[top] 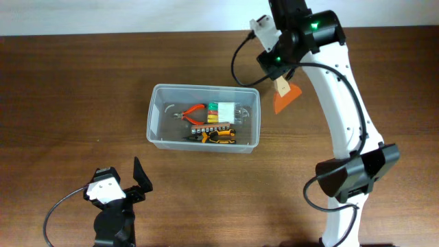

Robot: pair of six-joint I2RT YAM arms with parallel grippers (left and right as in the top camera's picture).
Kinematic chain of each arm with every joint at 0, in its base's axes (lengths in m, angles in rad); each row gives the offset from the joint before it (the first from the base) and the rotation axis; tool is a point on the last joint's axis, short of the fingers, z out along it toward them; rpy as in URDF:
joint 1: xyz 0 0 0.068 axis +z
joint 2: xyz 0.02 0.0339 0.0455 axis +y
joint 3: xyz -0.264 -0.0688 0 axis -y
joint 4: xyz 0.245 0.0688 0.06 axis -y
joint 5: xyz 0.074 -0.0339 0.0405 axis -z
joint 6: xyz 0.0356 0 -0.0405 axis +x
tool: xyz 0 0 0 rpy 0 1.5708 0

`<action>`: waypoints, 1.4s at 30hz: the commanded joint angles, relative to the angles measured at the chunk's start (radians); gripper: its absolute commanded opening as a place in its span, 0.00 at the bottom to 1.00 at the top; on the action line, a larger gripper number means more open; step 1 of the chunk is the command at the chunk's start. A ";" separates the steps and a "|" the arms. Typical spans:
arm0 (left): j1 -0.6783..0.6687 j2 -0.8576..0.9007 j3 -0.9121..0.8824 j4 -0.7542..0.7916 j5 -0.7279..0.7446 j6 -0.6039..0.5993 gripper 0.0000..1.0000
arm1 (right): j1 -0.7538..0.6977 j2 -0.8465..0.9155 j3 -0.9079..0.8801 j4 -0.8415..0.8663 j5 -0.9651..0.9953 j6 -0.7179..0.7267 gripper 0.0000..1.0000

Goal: Pack container
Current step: 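Lift the scraper and carry it left toward the container, then lower the scraper into the container and open the right gripper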

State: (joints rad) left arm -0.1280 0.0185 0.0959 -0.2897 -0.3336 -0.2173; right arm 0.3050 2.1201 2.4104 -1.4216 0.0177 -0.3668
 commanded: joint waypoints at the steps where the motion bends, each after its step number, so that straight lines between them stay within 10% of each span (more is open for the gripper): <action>1: -0.003 -0.006 -0.003 -0.002 -0.003 0.009 0.99 | 0.036 -0.005 0.085 -0.012 -0.006 0.000 0.11; 42: -0.003 -0.006 -0.003 -0.002 -0.003 0.009 0.99 | 0.322 0.197 0.113 -0.014 -0.071 -0.071 0.11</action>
State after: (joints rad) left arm -0.1280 0.0185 0.0959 -0.2897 -0.3336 -0.2173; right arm 0.6266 2.2936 2.5057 -1.4364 -0.0349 -0.4271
